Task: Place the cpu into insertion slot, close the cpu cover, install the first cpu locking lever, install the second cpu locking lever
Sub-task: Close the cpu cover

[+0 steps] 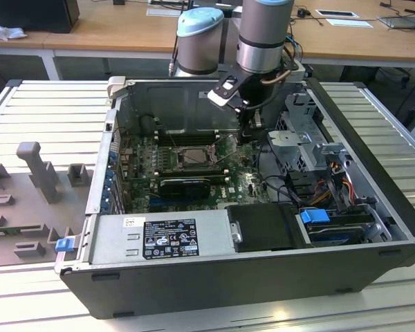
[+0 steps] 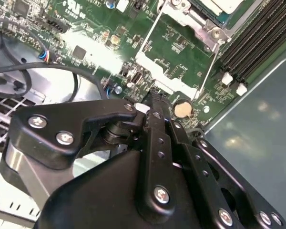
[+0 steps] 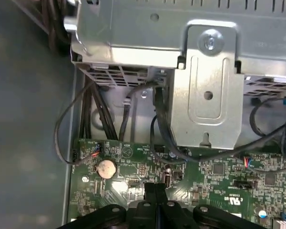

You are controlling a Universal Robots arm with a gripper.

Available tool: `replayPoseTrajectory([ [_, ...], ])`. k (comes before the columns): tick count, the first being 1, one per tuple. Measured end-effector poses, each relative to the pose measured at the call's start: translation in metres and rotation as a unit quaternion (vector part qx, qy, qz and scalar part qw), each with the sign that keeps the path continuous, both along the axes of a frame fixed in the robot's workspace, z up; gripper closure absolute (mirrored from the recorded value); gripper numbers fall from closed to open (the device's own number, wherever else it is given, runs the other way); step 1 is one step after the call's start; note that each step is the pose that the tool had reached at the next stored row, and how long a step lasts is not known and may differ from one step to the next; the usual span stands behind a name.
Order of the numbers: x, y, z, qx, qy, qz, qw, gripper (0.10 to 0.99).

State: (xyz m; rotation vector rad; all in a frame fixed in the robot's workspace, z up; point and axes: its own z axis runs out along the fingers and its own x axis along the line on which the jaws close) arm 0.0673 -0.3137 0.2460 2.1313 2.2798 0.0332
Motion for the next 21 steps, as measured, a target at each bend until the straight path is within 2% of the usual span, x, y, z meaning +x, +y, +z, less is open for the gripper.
replayPoseTrajectory([
  [1,0.0000,0.0000,0.0000,0.0000,0.0173,0.000,0.9999,0.980],
  [2,0.0001,0.0001,-0.0001,0.0001,0.0292,0.000,0.9996,0.980],
  [3,-0.0007,0.0000,0.0000,-0.0001,0.0317,0.000,0.9995,0.980],
  [7,-0.0098,0.0000,-0.0001,0.0001,0.0314,0.000,0.9995,0.980],
  [8,-0.0163,0.0000,-0.0001,0.0000,0.0283,0.000,0.9996,0.980],
  [9,-0.0251,0.0000,0.0000,0.0000,0.0229,0.000,0.9997,0.980],
  [10,-0.0303,0.0000,0.0000,0.0000,0.0204,0.000,0.9998,0.980],
  [11,-0.0329,0.0000,0.0000,0.0000,0.0193,0.000,0.9998,0.980],
  [15,-0.0365,0.0000,0.0000,0.0000,0.0172,0.000,0.9999,0.980],
  [21,-0.0458,0.0001,-0.0007,0.0001,0.0158,0.000,0.9999,0.980],
])
